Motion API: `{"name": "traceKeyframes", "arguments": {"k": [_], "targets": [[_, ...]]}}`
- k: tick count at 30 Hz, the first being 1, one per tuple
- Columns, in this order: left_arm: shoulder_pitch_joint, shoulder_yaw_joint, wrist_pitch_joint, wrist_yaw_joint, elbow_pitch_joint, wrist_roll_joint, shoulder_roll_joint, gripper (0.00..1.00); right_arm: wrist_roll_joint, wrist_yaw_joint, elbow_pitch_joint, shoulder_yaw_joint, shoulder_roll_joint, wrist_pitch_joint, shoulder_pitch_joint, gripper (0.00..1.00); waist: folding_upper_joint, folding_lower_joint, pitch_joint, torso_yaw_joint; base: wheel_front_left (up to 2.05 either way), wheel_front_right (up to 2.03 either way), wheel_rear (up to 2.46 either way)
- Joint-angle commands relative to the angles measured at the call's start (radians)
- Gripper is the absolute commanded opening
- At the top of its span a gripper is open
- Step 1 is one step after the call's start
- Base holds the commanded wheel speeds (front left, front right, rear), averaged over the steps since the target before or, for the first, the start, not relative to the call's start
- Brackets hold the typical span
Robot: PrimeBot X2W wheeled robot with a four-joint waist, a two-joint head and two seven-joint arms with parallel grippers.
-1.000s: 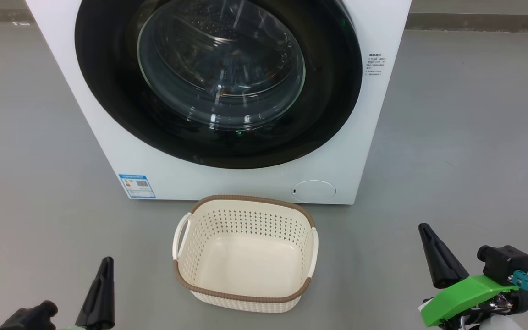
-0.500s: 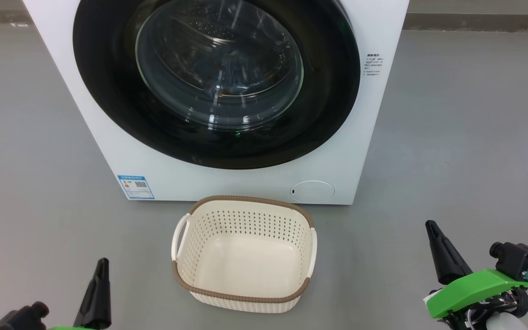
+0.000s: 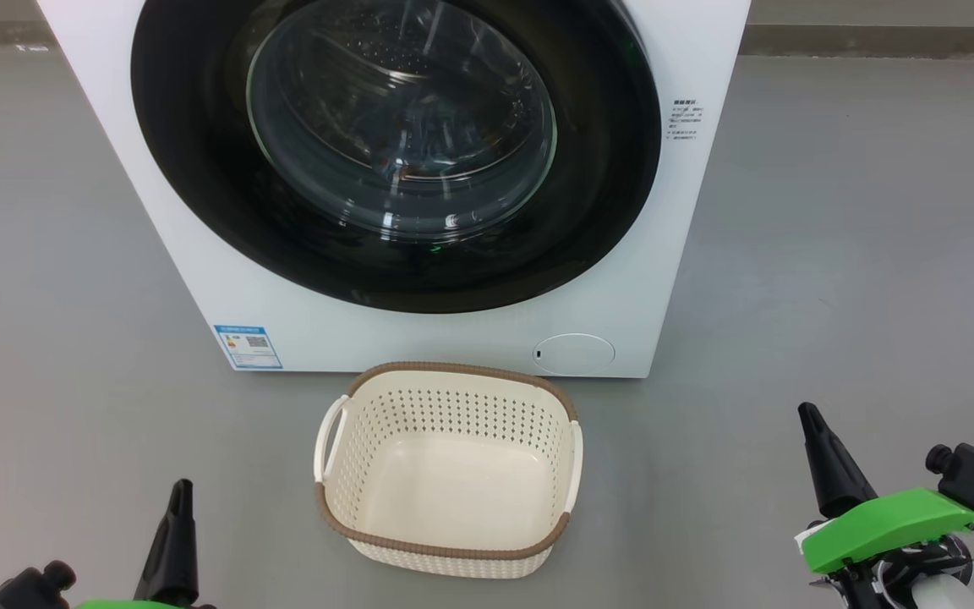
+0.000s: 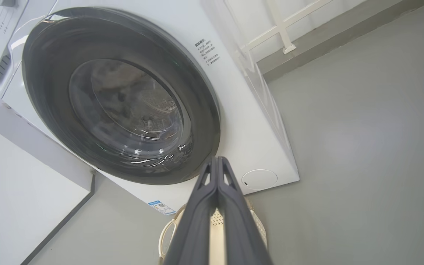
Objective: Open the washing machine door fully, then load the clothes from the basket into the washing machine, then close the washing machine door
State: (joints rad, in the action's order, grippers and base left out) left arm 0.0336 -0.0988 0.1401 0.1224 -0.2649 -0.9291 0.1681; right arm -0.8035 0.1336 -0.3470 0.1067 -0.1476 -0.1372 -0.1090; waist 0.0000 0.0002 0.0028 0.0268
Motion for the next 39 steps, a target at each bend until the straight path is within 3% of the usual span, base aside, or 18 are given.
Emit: {"name": "traceKeyframes", "arguments": {"k": [1, 39], "targets": [[0.040, 0.025, -0.007, -0.002, 0.029, -0.030, 0.006, 0.00, -0.033, -0.001, 0.030, -0.011, -0.006, 0.007, -0.026, 0.00, 0.0000, -0.0001, 0.000, -0.001, 0.00, 0.00, 0.00], [0.056, 0.106, -0.114, -0.012, 0.039, -0.323, -0.047, 0.00, -0.382, -0.002, 0.058, -0.100, 0.036, 0.112, -0.020, 0.00, 0.0000, -0.0001, -0.002, -0.012, 0.00, 0.00, 0.00]]}}
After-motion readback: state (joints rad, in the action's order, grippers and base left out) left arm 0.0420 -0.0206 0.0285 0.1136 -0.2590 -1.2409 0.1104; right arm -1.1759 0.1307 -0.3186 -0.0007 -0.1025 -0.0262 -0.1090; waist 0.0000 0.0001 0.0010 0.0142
